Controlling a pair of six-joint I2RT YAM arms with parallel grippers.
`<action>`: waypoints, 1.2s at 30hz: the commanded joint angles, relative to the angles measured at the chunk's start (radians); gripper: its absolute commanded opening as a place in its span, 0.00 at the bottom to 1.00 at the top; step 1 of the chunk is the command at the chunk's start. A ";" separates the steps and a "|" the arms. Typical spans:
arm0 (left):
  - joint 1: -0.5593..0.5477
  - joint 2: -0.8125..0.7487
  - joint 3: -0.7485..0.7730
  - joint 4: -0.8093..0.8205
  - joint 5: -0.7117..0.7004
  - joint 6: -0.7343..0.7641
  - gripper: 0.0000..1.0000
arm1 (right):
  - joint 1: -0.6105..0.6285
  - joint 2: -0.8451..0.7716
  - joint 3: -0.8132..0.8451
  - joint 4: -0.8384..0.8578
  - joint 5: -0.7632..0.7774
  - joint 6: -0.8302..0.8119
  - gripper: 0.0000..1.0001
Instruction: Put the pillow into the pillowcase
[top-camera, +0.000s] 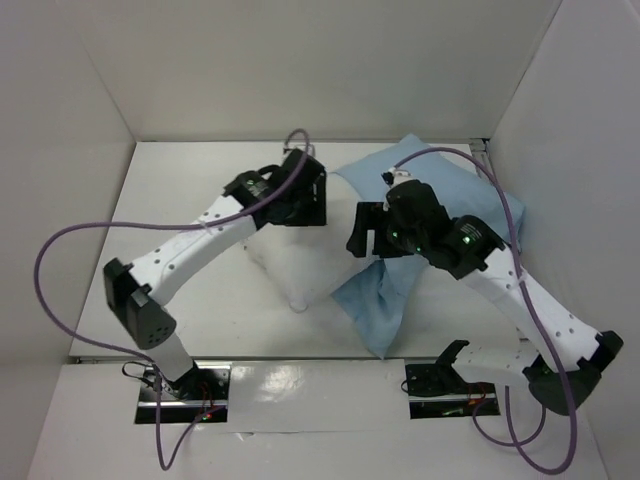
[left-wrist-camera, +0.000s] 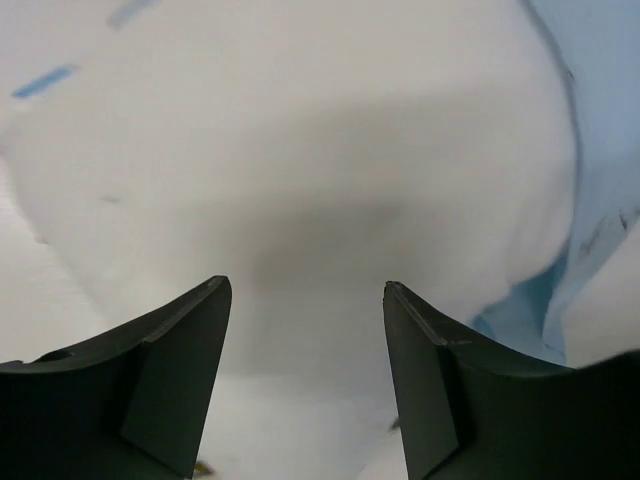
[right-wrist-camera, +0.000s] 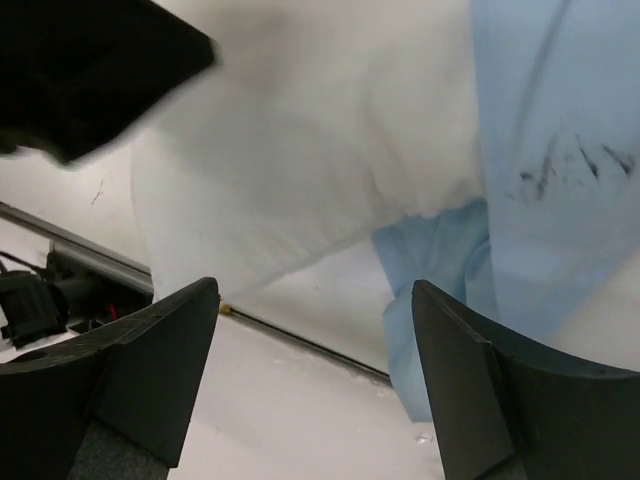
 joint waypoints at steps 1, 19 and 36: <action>0.142 -0.113 -0.063 0.024 -0.106 0.042 0.75 | 0.006 0.124 0.079 0.068 0.018 -0.014 0.86; 0.444 -0.058 -0.196 0.165 0.235 0.185 0.75 | 0.022 0.036 -0.197 -0.063 0.391 0.158 0.00; 0.476 0.031 -0.359 0.351 0.489 0.162 0.81 | -0.017 0.566 0.239 -0.085 0.488 0.304 1.00</action>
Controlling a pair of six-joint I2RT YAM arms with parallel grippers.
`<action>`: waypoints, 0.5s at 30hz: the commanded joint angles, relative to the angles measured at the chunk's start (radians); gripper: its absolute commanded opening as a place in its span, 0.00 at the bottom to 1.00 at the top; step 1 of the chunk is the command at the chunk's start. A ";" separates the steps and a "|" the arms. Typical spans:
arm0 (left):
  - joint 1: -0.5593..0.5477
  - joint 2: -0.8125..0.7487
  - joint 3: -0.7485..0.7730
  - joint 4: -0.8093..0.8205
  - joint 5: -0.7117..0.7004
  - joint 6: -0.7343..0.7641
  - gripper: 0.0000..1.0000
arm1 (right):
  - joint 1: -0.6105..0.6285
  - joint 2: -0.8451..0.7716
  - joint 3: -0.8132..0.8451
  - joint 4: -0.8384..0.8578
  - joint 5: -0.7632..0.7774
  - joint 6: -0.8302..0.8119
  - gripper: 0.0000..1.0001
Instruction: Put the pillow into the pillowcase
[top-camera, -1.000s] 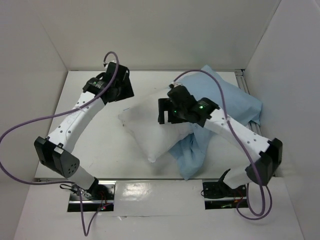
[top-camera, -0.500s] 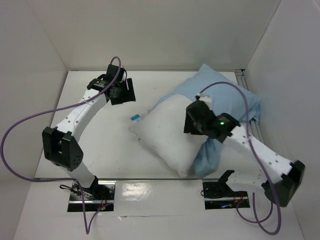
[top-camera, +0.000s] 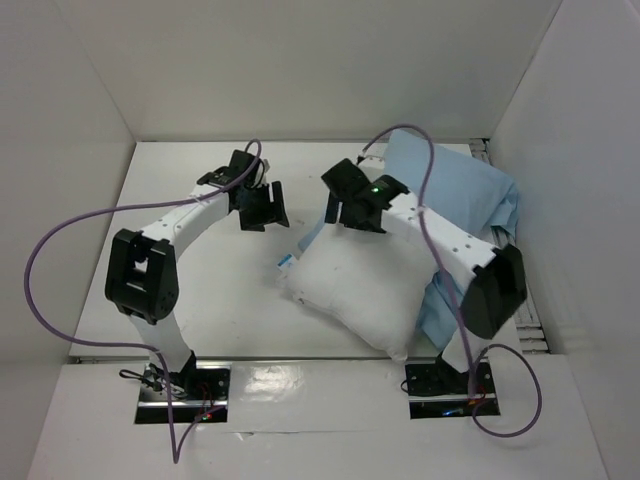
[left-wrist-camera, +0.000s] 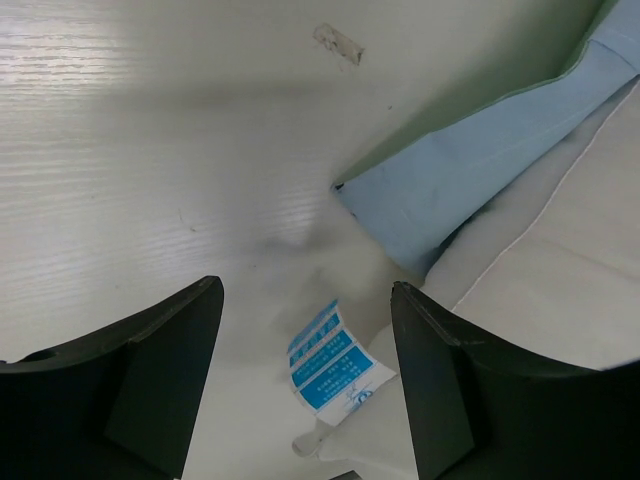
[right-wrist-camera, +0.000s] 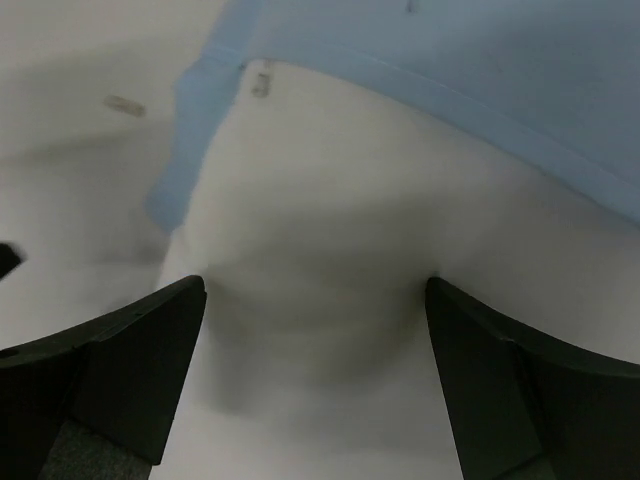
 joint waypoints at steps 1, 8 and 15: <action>0.024 -0.059 -0.023 0.045 0.009 -0.012 0.81 | 0.007 0.088 -0.019 -0.041 0.098 0.127 0.97; 0.140 -0.177 -0.122 -0.008 -0.109 -0.071 0.78 | -0.033 0.123 -0.055 0.271 -0.150 -0.114 0.00; 0.307 -0.325 -0.222 -0.008 -0.109 -0.117 0.77 | 0.120 0.245 0.281 0.371 -0.487 -0.630 0.00</action>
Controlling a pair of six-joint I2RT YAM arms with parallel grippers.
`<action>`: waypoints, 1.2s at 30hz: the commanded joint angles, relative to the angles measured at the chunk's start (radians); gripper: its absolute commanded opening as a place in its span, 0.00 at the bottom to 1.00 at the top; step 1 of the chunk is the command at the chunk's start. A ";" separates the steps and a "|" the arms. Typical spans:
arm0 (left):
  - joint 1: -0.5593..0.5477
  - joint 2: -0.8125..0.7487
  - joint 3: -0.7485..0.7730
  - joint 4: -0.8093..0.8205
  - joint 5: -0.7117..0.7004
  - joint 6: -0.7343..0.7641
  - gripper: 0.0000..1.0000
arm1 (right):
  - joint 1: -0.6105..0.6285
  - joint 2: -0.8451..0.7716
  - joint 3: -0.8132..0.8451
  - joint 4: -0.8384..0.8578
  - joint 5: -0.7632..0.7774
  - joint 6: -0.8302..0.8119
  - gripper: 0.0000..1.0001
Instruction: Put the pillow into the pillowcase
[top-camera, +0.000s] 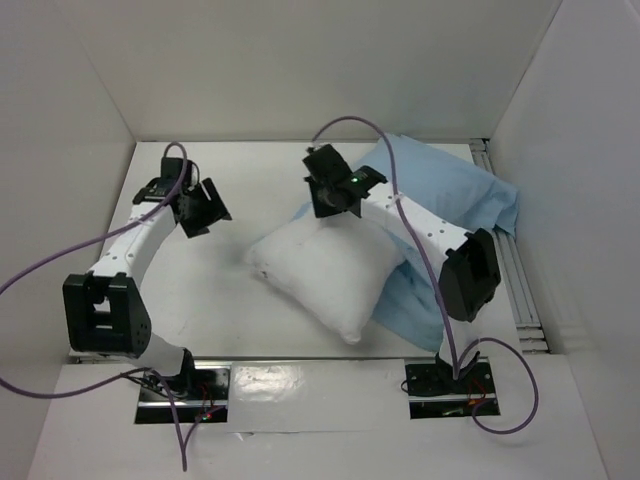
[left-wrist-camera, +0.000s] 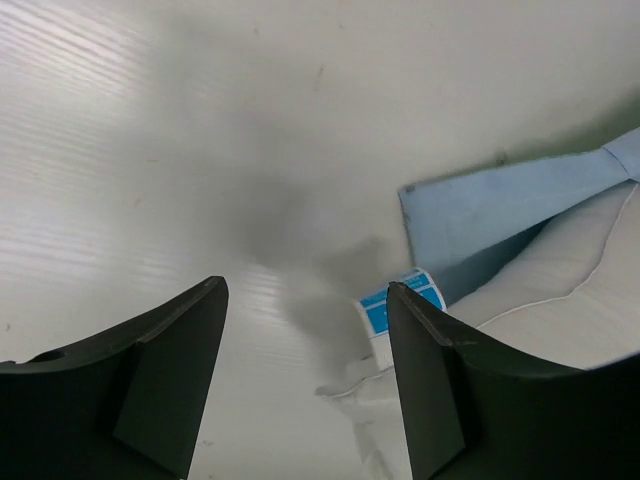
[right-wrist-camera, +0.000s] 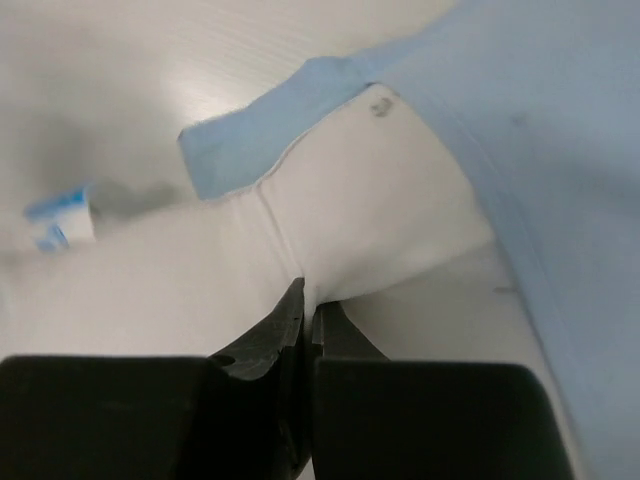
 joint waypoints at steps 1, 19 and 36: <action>0.044 -0.080 -0.036 -0.003 0.003 -0.034 0.77 | 0.209 0.064 0.214 0.158 -0.246 -0.367 0.00; 0.004 -0.166 -0.285 0.018 0.352 0.064 0.85 | 0.193 -0.356 -0.284 0.136 -0.242 -0.233 0.00; -0.338 -0.470 -0.678 0.388 0.300 -0.100 0.94 | 0.163 -0.250 -0.157 0.147 -0.286 -0.213 0.00</action>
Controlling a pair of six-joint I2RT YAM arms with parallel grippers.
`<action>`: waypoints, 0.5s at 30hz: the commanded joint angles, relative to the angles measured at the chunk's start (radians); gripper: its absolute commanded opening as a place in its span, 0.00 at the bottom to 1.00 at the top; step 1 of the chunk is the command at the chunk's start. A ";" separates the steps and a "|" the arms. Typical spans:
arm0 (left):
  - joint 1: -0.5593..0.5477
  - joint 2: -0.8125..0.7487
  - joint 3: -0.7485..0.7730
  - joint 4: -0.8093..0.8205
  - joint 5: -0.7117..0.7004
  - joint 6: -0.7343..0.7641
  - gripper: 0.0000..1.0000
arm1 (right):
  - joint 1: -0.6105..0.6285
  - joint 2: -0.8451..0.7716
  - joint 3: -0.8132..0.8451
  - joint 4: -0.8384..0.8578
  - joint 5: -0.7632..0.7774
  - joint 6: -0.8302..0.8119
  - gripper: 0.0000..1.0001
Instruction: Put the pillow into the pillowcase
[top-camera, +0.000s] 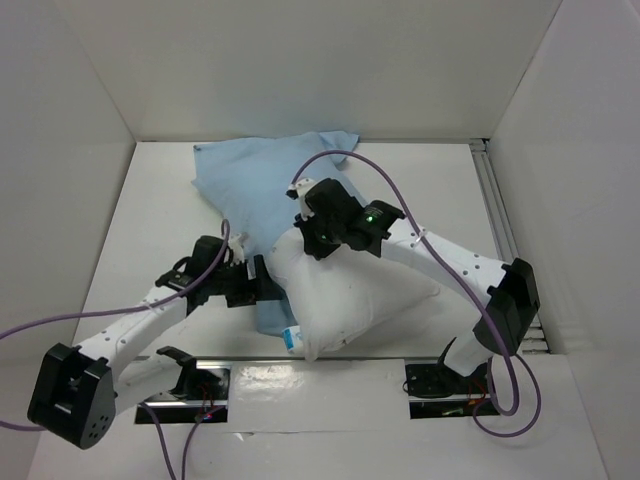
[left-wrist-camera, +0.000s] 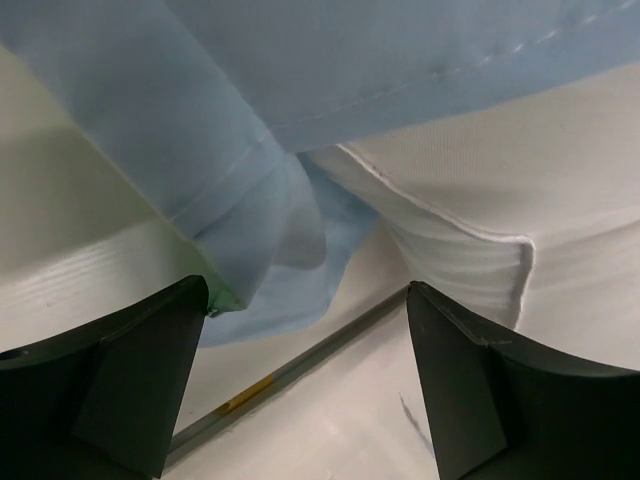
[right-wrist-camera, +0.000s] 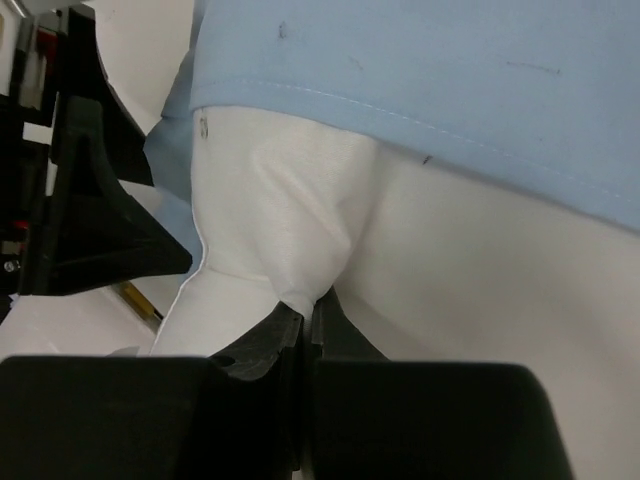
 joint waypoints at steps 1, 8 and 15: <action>-0.052 0.009 -0.013 0.108 -0.118 -0.073 0.94 | -0.007 -0.002 0.074 0.084 -0.025 0.018 0.00; -0.083 0.028 -0.075 0.286 -0.237 -0.149 0.61 | -0.017 -0.002 0.065 0.093 -0.054 0.027 0.00; -0.092 0.006 -0.066 0.249 -0.277 -0.159 0.00 | -0.026 -0.013 0.056 0.094 -0.054 0.046 0.00</action>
